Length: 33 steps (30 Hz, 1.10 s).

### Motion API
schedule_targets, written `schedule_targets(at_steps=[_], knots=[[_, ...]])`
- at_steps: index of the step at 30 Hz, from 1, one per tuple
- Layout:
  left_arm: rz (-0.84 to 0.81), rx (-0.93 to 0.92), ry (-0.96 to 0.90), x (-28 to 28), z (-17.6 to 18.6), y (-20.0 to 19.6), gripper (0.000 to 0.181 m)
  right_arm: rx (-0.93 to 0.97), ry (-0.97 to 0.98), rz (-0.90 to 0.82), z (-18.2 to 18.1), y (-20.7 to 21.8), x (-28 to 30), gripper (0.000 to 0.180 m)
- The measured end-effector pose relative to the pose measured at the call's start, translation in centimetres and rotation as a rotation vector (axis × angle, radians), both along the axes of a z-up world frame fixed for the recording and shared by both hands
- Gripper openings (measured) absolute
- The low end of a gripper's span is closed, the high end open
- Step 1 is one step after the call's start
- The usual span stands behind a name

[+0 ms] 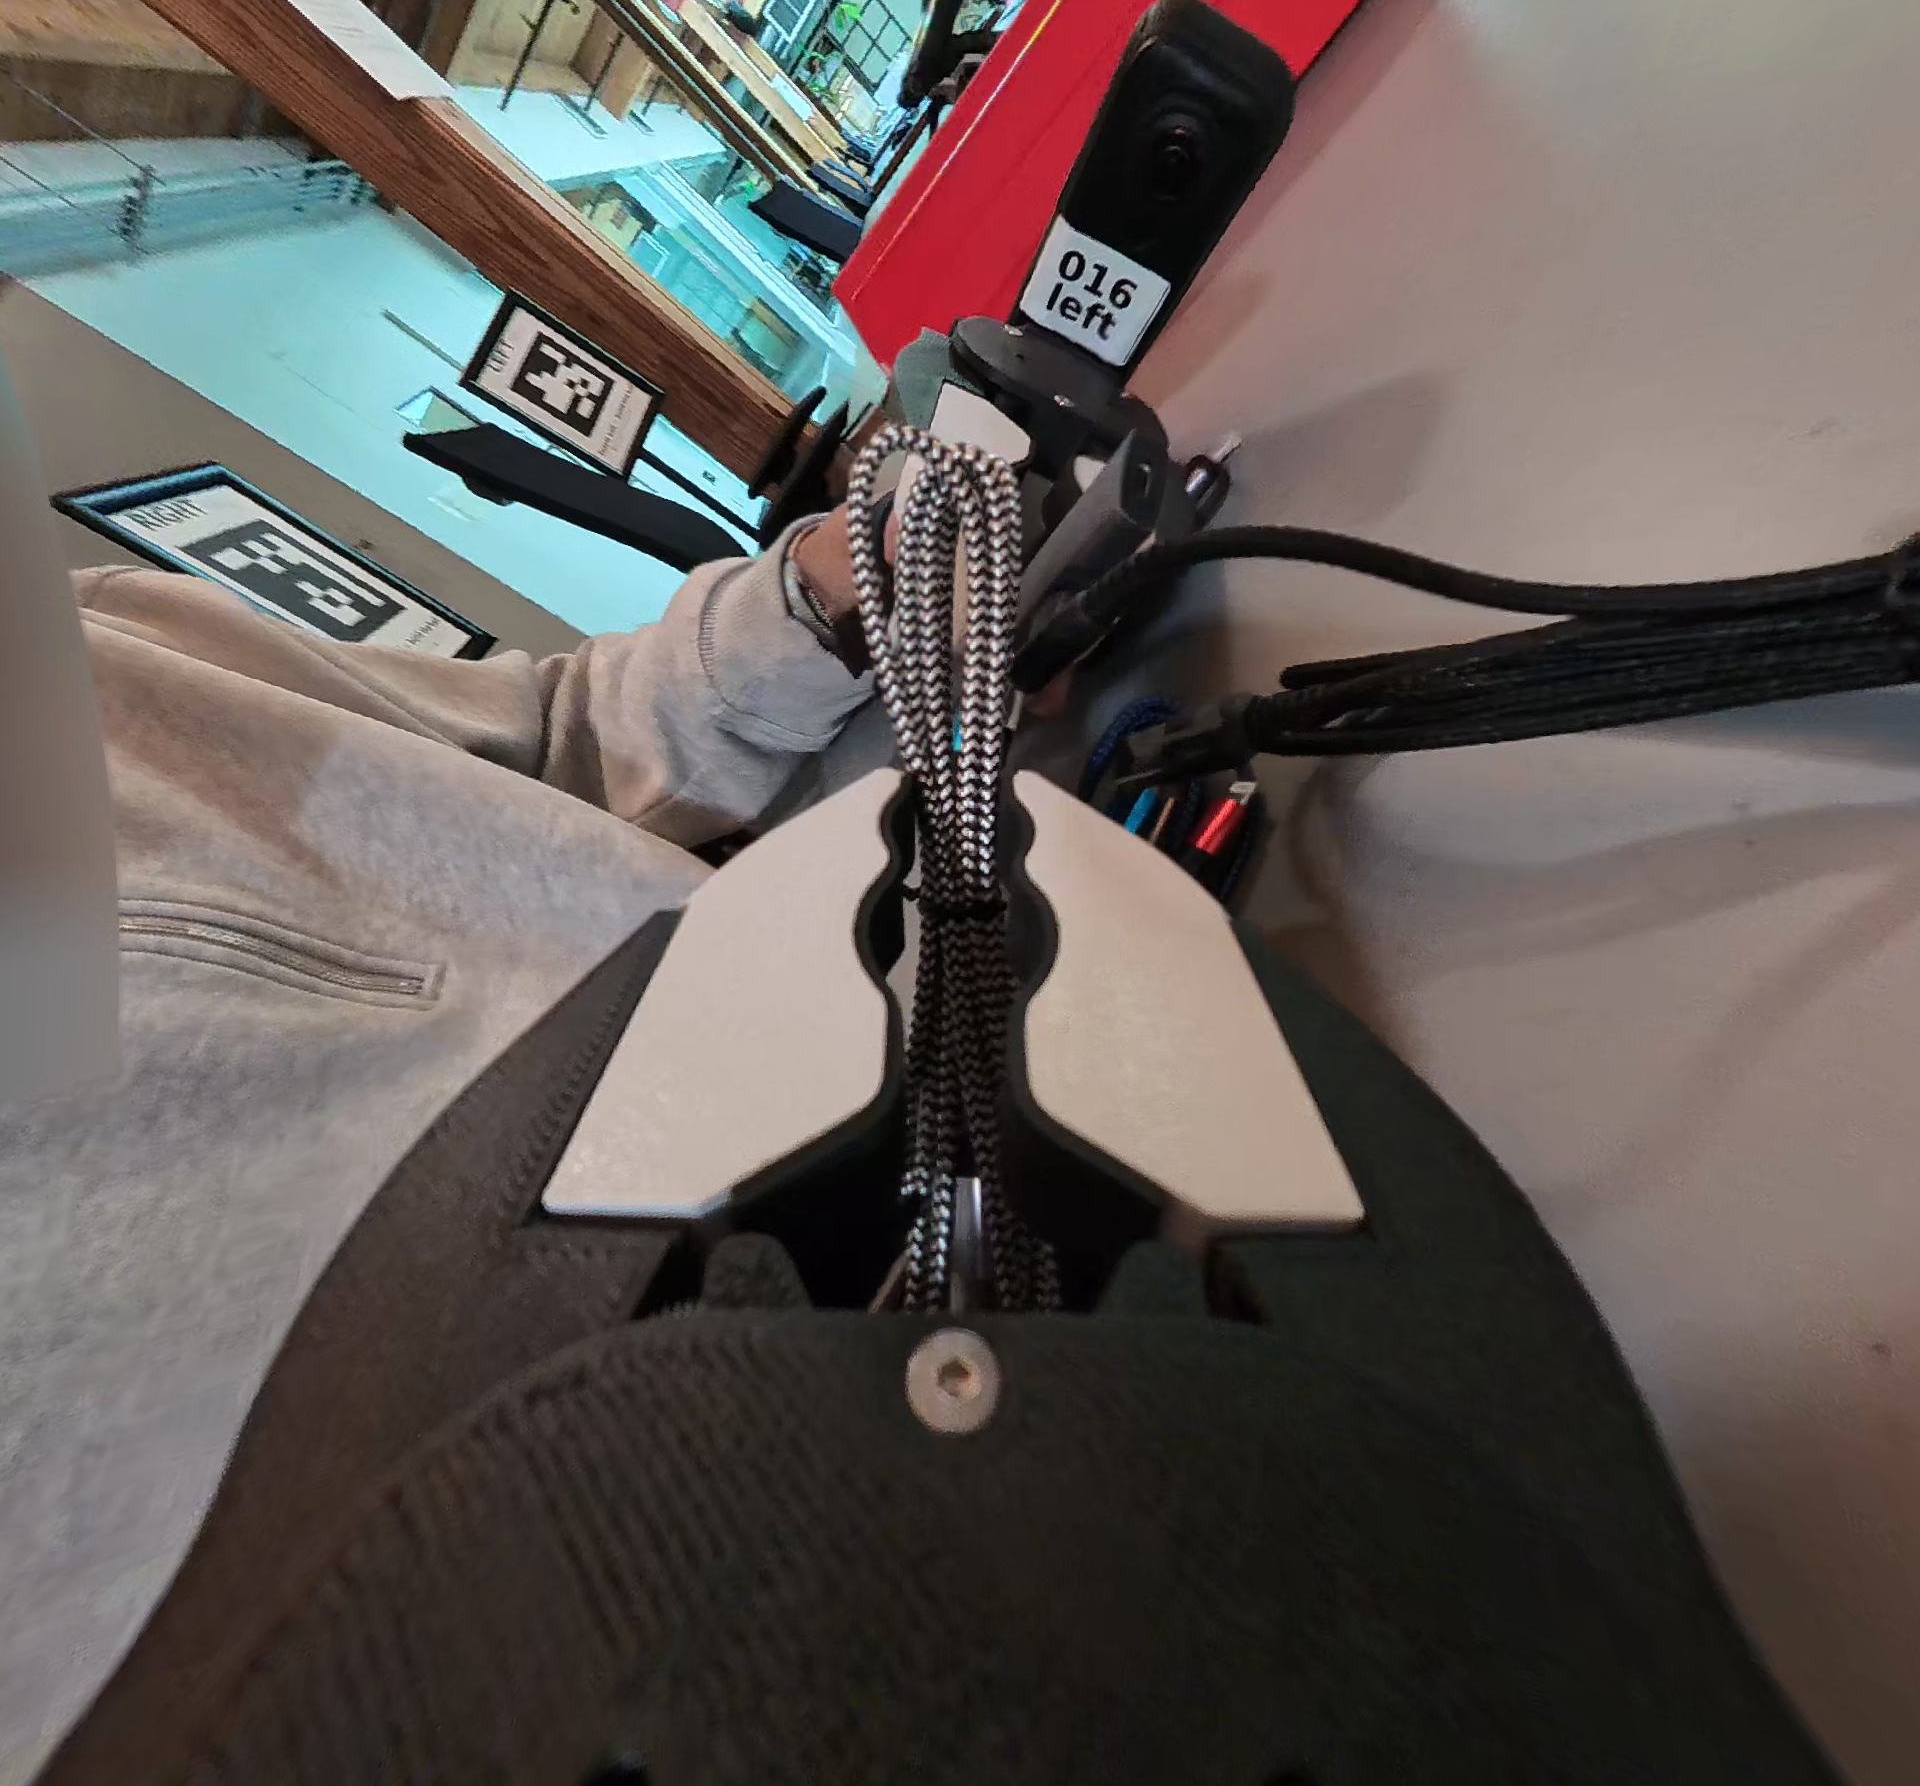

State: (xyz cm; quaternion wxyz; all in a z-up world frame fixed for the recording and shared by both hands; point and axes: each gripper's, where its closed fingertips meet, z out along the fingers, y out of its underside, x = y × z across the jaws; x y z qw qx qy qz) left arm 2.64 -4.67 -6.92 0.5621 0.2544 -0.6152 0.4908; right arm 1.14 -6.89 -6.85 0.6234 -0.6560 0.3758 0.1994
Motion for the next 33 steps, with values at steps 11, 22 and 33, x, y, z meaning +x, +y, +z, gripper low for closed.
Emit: schedule_targets(at_steps=[11, 22, 33], knots=[[0.010, 0.005, -0.006, 0.1, -0.1, 0.0, 0.009, -0.033, -0.051, -0.020, -0.1, 0.0, 0.2, 0.015], [0.038, 0.027, -0.001, 0.6, -0.4, -0.2, 0.009, -0.040, -0.131, -0.115, 0.7, -0.4, 1.4, 0.047], [0.040, 0.028, 0.000, 0.6, -0.4, -0.1, 0.009, -0.447, -0.784, -0.573, 7.8, 0.5, -1.7, 0.060]])
